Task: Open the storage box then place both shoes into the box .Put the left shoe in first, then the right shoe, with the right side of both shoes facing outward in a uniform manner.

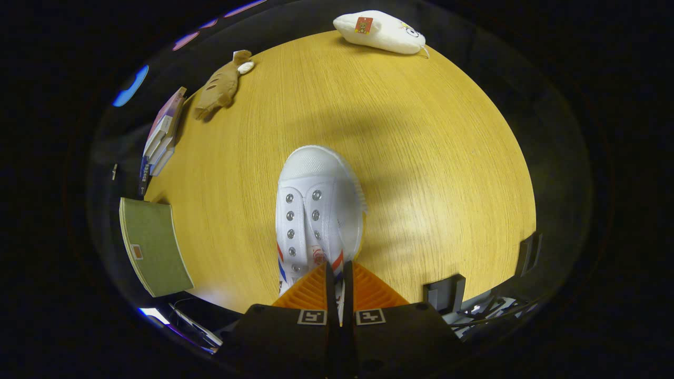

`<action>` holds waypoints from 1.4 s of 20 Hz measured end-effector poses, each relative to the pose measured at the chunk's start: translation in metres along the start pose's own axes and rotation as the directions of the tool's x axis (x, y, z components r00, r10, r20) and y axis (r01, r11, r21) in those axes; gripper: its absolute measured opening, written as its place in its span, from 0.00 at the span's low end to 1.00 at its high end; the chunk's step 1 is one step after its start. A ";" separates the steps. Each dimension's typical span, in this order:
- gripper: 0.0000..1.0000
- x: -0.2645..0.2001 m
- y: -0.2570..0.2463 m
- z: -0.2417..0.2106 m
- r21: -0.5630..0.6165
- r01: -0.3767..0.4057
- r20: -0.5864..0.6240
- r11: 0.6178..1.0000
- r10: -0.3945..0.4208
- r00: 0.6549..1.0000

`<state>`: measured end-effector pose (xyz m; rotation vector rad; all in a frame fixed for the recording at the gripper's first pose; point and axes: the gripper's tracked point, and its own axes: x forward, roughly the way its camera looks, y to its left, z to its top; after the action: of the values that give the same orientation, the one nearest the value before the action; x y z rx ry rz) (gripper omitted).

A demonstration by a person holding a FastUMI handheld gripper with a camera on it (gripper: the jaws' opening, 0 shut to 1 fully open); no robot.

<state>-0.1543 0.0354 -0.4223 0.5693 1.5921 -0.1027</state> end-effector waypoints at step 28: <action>0.05 -0.125 0.471 -0.069 -0.200 -0.345 -0.084 0.917 0.335 0.938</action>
<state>-0.0222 0.4352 -0.1681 0.6760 1.5043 0.3424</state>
